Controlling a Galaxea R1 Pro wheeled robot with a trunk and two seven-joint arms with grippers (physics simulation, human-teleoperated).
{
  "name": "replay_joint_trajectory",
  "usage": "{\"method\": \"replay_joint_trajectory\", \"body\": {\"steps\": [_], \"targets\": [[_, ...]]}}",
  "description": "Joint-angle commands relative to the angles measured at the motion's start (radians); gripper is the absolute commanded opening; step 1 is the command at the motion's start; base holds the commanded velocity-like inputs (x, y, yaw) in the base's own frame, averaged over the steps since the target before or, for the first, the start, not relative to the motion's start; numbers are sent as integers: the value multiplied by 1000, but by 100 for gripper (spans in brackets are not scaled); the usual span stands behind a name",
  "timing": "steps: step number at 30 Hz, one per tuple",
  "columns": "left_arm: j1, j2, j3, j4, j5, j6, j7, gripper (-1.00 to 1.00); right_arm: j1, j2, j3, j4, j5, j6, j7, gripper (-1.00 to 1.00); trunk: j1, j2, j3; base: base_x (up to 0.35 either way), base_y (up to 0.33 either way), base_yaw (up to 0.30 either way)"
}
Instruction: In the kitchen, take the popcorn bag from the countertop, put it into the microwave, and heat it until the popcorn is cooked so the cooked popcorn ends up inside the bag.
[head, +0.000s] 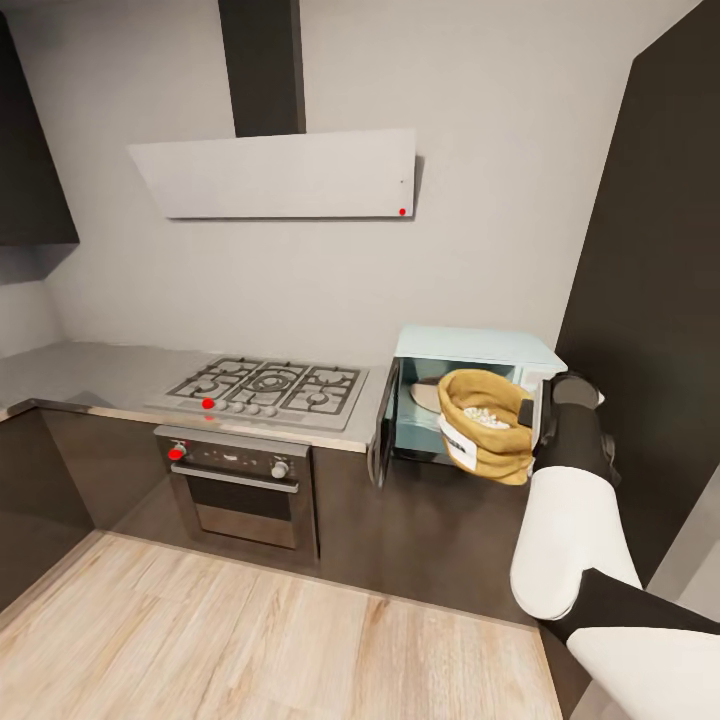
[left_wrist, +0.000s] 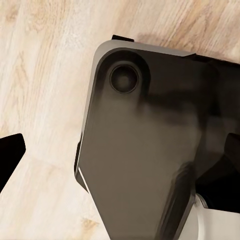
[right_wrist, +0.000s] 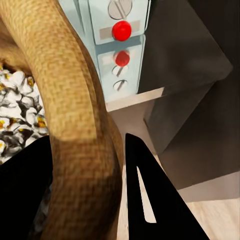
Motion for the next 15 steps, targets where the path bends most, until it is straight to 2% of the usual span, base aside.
{"method": "replay_joint_trajectory", "body": {"steps": [1, 6, 15], "targets": [[0, 0, 2, 0, 4, -3, 1, 100, -1, 1, -1, -1, -9, 1, -10, -100, 0, -1, -1, 0, 0, 0], [0, 0, 2, 0, 4, -3, 1, 100, -1, 1, 46, 0, -10, 1, -11, -100, 0, -1, -1, 0, 0, 0], [0, 0, 2, 0, 4, -3, 1, 100, -6, -4, 59, 5, -11, 1, -8, -100, 0, -1, -1, 0, 0, 0]]}}
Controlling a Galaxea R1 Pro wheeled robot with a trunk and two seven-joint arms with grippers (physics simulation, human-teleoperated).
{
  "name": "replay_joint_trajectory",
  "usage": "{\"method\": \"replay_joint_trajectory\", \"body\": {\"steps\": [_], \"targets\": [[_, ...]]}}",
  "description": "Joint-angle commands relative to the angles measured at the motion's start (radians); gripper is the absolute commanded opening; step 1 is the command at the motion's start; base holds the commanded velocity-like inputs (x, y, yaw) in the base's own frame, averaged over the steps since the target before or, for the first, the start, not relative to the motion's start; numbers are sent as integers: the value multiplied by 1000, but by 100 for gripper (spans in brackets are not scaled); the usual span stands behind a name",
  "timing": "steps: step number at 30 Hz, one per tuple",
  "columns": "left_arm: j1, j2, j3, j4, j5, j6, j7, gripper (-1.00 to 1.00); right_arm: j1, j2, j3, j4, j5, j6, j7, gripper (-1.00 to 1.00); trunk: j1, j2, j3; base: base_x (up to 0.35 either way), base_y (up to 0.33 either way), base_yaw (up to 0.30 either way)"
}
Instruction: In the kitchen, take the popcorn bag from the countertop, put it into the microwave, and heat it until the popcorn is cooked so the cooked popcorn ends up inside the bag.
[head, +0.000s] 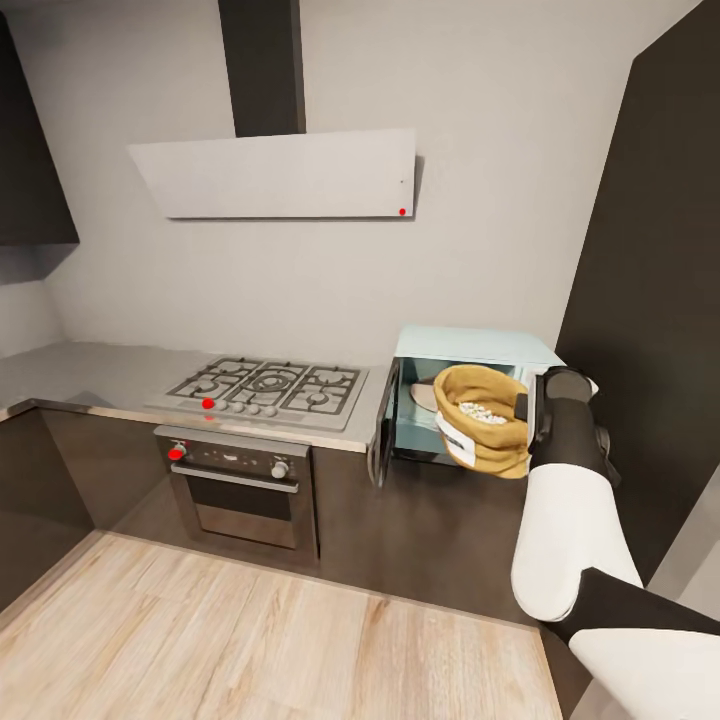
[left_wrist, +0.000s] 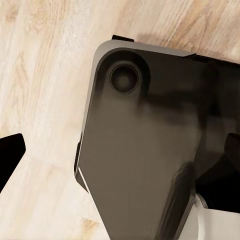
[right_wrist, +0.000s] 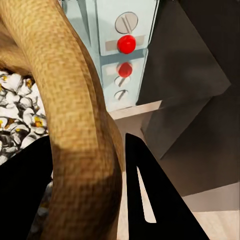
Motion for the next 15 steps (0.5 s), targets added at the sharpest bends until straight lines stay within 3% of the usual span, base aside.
{"method": "replay_joint_trajectory", "body": {"steps": [1, 5, 9, 11, 15], "targets": [[0, 0, 2, 0, 4, -2, 1, 100, -4, 0, 2, 1, -6, 1, -10, -100, 0, -1, -1, 0, 0, 0], [0, 0, 2, 0, 4, -2, 1, 100, -23, 1, 4, 12, -3, 1, -11, -100, 0, -1, -1, 0, 0, 0], [0, 0, 2, 0, 4, -2, 1, 100, -109, -1, 4, 144, -5, 1, -12, -100, 0, -1, -1, 0, 0, 0], [0, 0, 2, 0, 4, -2, 1, 100, -168, -13, 2, 253, -4, 1, -13, -100, 0, -1, -1, 0, 0, 0], [0, 0, 2, 0, 4, -2, 1, 100, -192, -40, 2, 298, -4, 1, -13, -100, 0, -1, -1, 0, 0, 0]]}}
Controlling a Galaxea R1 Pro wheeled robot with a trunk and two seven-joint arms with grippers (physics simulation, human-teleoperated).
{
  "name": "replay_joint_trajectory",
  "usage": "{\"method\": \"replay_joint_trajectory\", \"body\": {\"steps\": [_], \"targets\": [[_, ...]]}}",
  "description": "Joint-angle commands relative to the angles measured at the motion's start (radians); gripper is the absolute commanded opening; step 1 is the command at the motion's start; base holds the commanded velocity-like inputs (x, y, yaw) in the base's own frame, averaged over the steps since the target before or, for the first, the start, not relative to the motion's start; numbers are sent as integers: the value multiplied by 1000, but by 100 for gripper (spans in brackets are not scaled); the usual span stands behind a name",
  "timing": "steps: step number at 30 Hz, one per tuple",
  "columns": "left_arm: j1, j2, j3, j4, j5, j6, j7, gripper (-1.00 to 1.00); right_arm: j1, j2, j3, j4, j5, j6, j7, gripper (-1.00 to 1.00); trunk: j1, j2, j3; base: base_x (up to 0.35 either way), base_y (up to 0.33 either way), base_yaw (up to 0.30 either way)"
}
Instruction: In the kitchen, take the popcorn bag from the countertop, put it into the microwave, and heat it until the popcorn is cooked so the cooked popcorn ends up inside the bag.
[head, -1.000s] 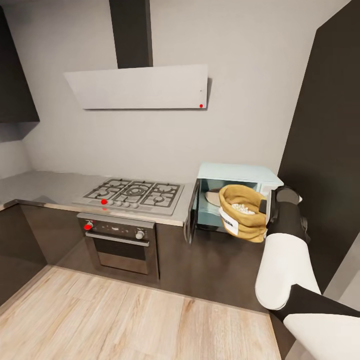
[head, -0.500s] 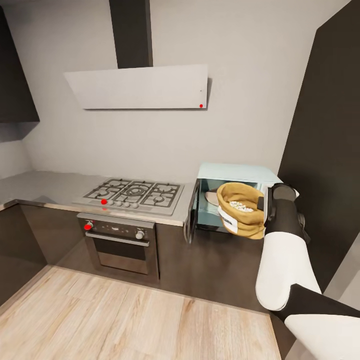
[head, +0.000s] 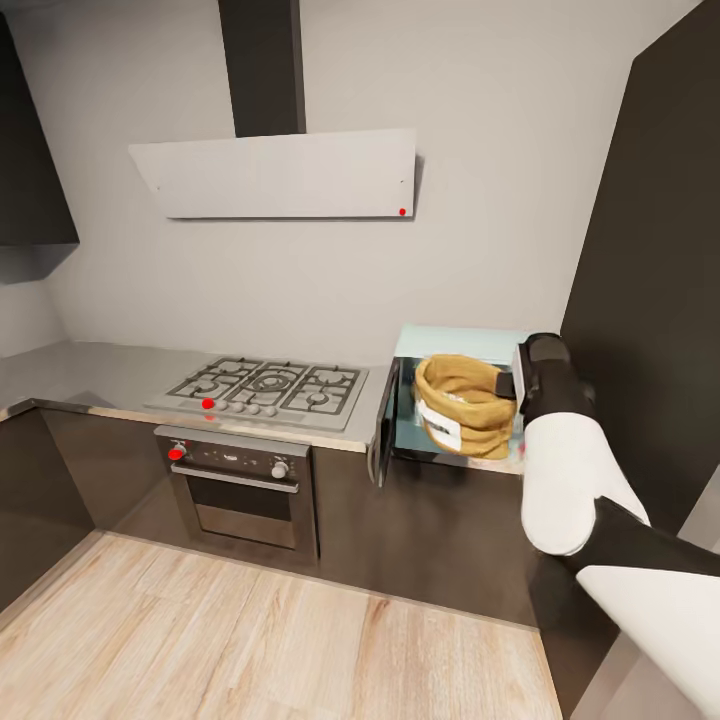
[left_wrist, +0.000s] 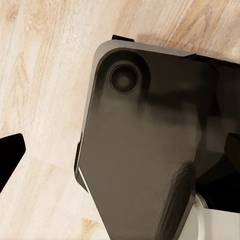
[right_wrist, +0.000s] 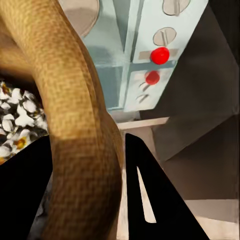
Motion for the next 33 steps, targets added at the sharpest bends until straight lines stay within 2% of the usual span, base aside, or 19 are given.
{"method": "replay_joint_trajectory", "body": {"steps": [1, 3, 5, 7, 15, 24, 28, 33], "targets": [[0, 0, 2, 0, 4, -3, 1, 100, -2, -17, -4, 9, -15, 1, -11, -100, 0, -1, -1, 0, 0, 0], [0, 0, 2, 0, 4, -3, 1, 100, -3, -60, -4, 41, -15, 1, -11, -100, 0, -1, -1, 0, 0, 0], [0, 0, 2, 0, 4, -3, 1, 100, -4, -92, -4, 55, -16, 1, -10, -100, 0, -1, -1, 0, 0, 0], [0, 0, 2, 0, 4, -3, 1, 100, -4, -110, -4, 60, -18, 1, -10, -100, 0, -1, -1, 0, 0, 0], [0, 0, 2, 0, 2, -4, 1, 100, -4, -113, -8, 62, -26, 1, -1, -100, 0, -1, -1, 0, 0, 0], [0, 0, 2, 0, 3, -3, 1, 100, -4, -99, -17, 63, -31, 1, 5, -100, 0, -1, -1, 0, 0, 0], [0, 0, 2, 0, 3, -3, 1, 100, -4, -107, -20, 64, -92, 1, 7, -100, 0, -1, -1, 0, 0, 0], [0, 0, 2, 0, 4, -3, 1, 100, -3, -106, -20, 66, -105, 1, 7, -100, 0, -1, -1, 0, 0, 0]]}}
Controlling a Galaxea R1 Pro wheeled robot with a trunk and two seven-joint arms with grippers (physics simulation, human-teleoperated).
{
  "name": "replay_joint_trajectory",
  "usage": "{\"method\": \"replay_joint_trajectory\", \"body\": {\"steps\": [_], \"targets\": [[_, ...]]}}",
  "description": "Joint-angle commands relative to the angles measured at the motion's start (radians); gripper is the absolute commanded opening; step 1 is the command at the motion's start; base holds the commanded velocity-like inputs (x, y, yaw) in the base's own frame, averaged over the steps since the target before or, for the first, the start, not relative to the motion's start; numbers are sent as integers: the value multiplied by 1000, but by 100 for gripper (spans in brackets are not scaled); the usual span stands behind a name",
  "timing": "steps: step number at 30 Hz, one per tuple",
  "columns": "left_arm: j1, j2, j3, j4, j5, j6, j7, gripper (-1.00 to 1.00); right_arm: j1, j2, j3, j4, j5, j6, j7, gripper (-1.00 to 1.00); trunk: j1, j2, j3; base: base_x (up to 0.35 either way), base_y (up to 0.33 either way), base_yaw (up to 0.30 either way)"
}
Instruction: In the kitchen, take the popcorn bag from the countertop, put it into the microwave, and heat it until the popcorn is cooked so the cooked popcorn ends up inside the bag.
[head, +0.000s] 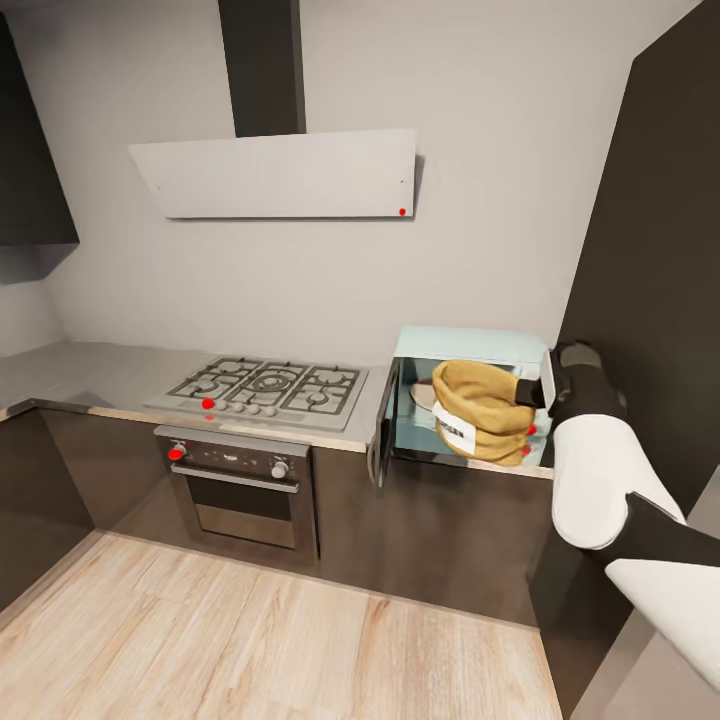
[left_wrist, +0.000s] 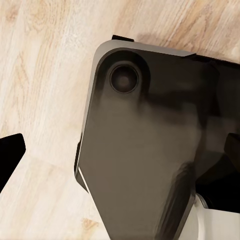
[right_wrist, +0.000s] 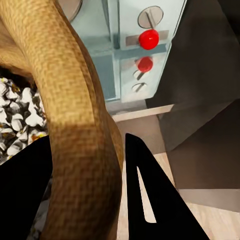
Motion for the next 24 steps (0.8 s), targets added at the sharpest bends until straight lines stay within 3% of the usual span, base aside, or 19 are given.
{"method": "replay_joint_trajectory", "body": {"steps": [1, 8, 19, 24], "targets": [[0, 0, 2, 0, 4, -3, 1, 100, 0, 1, -3, 3, -8, 2, -9, -100, 0, -1, -1, 0, 0, 0], [0, 0, 2, 0, 4, -3, 1, 100, 1, -14, -8, 119, -7, 2, -8, -100, 0, -1, -1, 0, 0, 0], [0, 0, 2, 0, 3, -3, 2, 100, 1, -29, -12, 124, -8, 2, -5, -100, 0, -1, -1, 0, 0, 0], [0, 0, 0, 0, 4, 1, 1, 100, 1, -29, -13, 118, -8, 2, -5, -100, 0, -1, -1, 215, 0, 0]]}}
